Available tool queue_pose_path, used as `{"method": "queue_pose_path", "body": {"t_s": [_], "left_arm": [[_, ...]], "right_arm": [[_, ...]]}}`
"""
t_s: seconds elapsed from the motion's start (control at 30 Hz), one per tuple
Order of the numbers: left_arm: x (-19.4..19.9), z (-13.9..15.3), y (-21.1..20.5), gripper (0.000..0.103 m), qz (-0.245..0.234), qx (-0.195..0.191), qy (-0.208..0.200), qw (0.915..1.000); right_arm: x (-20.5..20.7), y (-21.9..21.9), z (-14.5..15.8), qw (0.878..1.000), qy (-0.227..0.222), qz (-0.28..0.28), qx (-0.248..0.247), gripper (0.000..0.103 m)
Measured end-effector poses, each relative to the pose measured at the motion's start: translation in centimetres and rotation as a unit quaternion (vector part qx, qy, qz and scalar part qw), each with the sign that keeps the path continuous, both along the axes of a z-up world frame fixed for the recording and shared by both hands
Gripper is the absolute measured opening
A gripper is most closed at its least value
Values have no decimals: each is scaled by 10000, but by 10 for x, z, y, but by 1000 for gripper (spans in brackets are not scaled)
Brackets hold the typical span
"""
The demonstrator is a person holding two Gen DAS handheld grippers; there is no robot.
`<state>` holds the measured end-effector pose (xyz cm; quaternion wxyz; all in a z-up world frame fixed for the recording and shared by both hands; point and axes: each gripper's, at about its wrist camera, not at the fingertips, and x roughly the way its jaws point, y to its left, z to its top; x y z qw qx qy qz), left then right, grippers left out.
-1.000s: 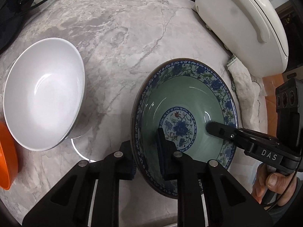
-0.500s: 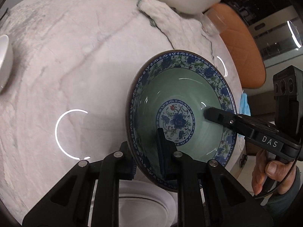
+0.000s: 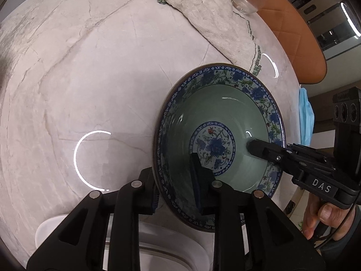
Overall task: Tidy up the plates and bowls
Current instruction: 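Set the patterned bowl down beside the plate stack and open both grippers, then reach to the orange bowl and close both grippers on its rim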
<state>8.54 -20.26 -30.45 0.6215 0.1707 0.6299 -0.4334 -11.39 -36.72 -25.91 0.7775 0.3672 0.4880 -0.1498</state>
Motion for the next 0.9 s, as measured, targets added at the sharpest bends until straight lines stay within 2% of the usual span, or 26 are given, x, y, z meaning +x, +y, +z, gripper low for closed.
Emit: {"method": "queue_pose_path", "body": {"t_s": [0.03,0.1,0.17,0.23,0.33,0.43,0.5,0.63,0.77,0.83,0.9], "left_arm": [[1,4,3,46,40,-85,-35,9999],[2,13,11,75,112,-261,-84,9996],[4,22,19,76,174,-345,-86,9992],[9,34,31,76,249,-459,18,9986],[21,61,65,76,511,-871,80,9949],[47,80,118,76,1092,-1116,81,9877],[71,86,162,76,1588,-1099,-6,9812],[123,89,255,76,2597,-873,-357,9611],[178,79,340,76,3529,-525,-463,9330],[200,75,366,76,3715,-424,-542,9259],[220,66,386,76,3716,-366,-495,9264]], "right_arm": [[-1,1,1,10000,-33,-2,-51,17],[-4,1,6,9998,-122,-22,-147,41],[-7,2,9,9997,-165,-35,-201,50],[-13,2,15,9995,-204,-105,-227,50],[-27,-2,31,9979,-378,-407,-341,50],[-32,-7,54,9948,-612,-667,-461,50],[-23,-4,69,9940,-702,-623,-564,50],[26,16,94,9939,-955,-156,-535,51],[106,69,109,9895,-1225,753,-161,55],[156,107,109,9842,-1174,1329,-3,55],[203,148,104,9781,-1102,1758,151,55]]}}
